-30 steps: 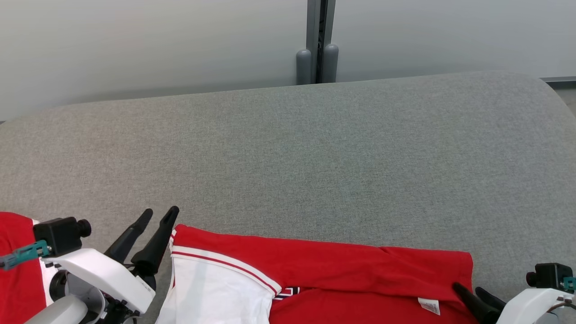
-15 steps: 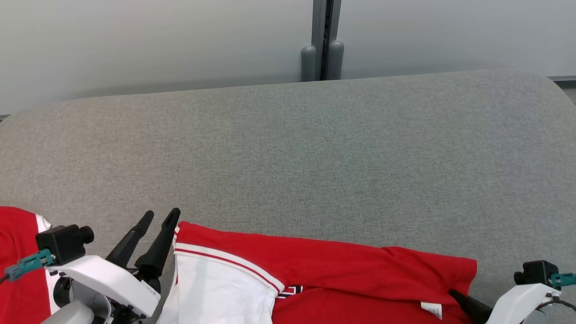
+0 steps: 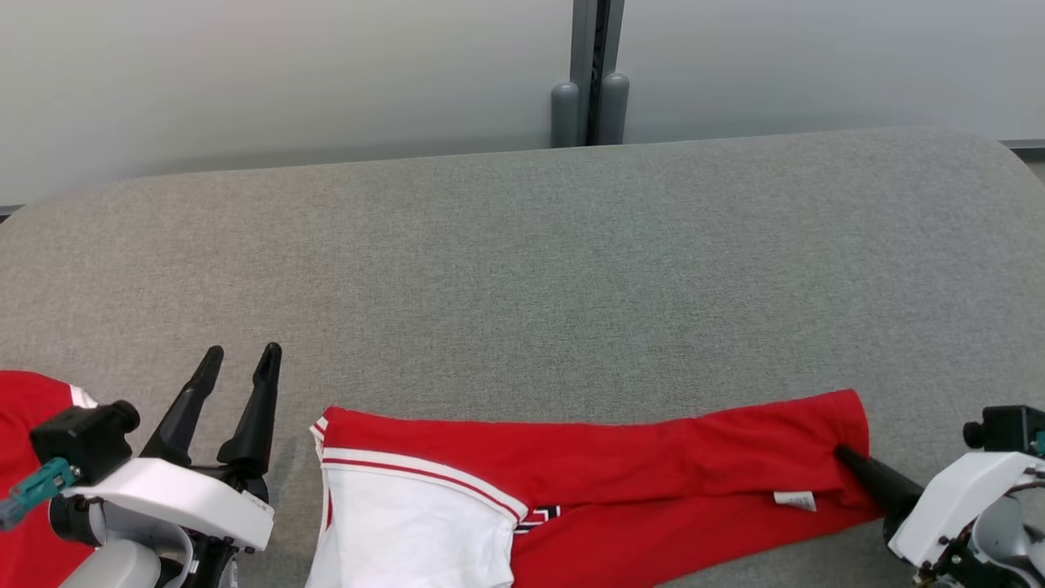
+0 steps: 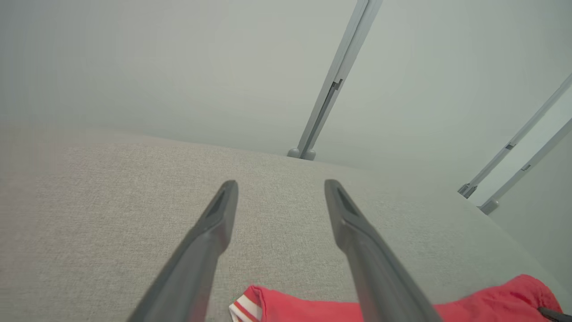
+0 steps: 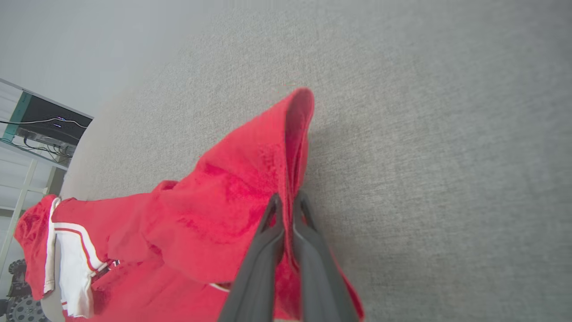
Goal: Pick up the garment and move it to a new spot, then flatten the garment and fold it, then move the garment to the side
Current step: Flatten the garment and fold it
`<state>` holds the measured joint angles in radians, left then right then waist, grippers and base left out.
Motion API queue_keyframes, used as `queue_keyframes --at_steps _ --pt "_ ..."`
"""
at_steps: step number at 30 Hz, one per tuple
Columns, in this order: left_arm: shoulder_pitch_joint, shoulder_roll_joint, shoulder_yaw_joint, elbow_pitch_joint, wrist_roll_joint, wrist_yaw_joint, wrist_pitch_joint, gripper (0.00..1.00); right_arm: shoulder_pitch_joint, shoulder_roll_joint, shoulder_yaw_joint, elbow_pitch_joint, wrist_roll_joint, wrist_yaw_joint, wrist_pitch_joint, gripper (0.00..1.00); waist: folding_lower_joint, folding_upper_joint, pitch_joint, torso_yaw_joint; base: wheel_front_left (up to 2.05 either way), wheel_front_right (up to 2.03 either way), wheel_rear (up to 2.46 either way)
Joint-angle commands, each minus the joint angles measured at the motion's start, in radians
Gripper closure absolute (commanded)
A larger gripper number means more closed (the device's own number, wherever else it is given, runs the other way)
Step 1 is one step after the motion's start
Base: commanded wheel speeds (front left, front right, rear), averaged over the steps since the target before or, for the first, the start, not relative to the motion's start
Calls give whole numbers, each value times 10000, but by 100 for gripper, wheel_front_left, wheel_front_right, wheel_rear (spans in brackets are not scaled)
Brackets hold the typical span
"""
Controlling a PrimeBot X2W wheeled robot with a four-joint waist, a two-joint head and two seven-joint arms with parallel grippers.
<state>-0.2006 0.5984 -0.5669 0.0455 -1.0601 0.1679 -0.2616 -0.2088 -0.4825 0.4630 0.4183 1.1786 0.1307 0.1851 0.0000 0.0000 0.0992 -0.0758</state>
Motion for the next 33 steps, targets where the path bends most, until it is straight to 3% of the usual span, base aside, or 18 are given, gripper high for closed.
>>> queue_keyframes --at_steps 1,7,15,22,33 --pt "225 -144 287 109 373 -31 -45 0 -140 -160 -91 -43 40 4 -25 100 0 0 5 38 0 0 0" --pt "749 -1037 1715 120 1809 -181 -45 0 -396 -681 -453 -30 -28 4 -139 100 0 0 107 150 0 0 0" --pt "1573 -2404 3099 -159 4042 -803 -44 0 -984 -1400 -1203 244 -473 4 -282 100 0 0 291 173 0 0 0" --pt "1946 -3255 3748 113 4853 -1364 -43 0 -1294 -1879 -1793 623 -1323 4 -239 100 0 0 261 213 0 0 0" --pt "2243 -4105 4384 833 5556 -2146 -34 0 -997 -1427 -2359 -1315 -1764 5 656 100 0 0 -258 123 0 0 0"
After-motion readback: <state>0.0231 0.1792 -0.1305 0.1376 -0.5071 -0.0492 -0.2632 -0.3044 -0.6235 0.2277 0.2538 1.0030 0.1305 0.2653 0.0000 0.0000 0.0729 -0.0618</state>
